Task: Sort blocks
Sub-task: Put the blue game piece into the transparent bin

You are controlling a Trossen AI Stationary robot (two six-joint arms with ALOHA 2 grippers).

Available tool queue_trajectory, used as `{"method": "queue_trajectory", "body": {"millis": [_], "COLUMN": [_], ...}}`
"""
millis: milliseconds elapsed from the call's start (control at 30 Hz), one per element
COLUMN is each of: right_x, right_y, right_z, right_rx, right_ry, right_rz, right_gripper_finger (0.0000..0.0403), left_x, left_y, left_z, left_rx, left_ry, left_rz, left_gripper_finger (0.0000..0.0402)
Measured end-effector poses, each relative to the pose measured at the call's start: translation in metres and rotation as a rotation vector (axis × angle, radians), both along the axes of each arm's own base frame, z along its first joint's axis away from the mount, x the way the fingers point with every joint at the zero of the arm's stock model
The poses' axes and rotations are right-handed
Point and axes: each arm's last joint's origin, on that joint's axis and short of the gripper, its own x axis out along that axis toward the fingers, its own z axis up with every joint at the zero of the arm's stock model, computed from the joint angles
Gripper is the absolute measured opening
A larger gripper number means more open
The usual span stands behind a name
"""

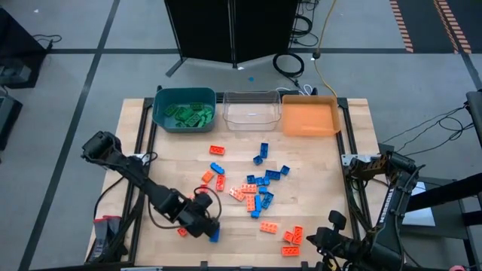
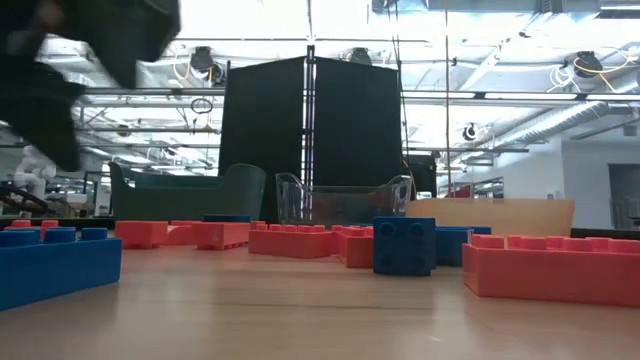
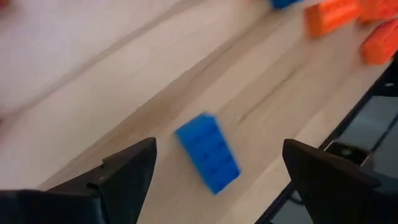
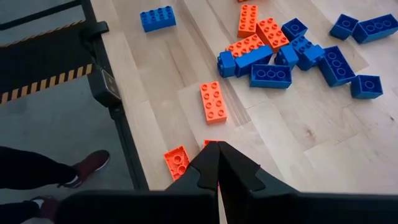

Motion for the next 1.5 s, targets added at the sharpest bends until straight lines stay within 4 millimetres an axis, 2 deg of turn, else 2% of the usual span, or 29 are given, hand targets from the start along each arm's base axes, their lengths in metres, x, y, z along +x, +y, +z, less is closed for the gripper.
{"method": "queue_trajectory", "body": {"millis": [200,300,400,600,733,900,1233,1367,1500], "right_x": [0.000,0.000,0.000,-0.001,-0.001,-0.001,-0.002,-0.005,-0.007], "right_y": [0.000,0.000,-0.001,-0.002,-0.002,-0.001,0.000,0.001,0.003], "right_z": [0.000,0.000,0.000,0.000,0.000,0.000,0.000,0.000,0.000], "right_rx": [-0.007,-0.021,-0.041,-0.056,-0.059,-0.069,-0.079,-0.076,-0.064], "right_ry": [0.002,0.005,0.013,0.020,0.021,0.025,0.029,0.028,0.023], "right_rz": [0.008,0.024,0.042,0.047,0.050,0.068,0.088,0.091,0.086], "right_gripper_finger": [0.0000,0.0000,0.0000,0.0000,0.0000,0.0000,0.0000,0.0000,0.0000], "left_x": [-0.004,-0.001,0.002,0.004,0.003,0.008,0.017,0.019,0.021], "left_y": [-0.004,-0.005,-0.004,-0.019,-0.026,-0.024,-0.031,-0.033,-0.034], "left_z": [-0.006,-0.006,-0.002,0.016,0.017,0.001,-0.050,-0.058,-0.059], "left_rx": [0.030,0.109,0.284,0.673,0.835,0.898,0.944,1.003,1.045], "left_ry": [0.030,-0.027,-0.075,-0.252,-0.330,-0.300,-0.223,-0.218,-0.251], "left_rz": [0.010,-0.129,-0.392,-1.172,-1.476,-1.669,-2.055,-2.144,-2.193], "left_gripper_finger": [0.0354,0.0354,0.0354,0.0354,0.0354,0.0354,0.0354,0.0354,0.0354]}}
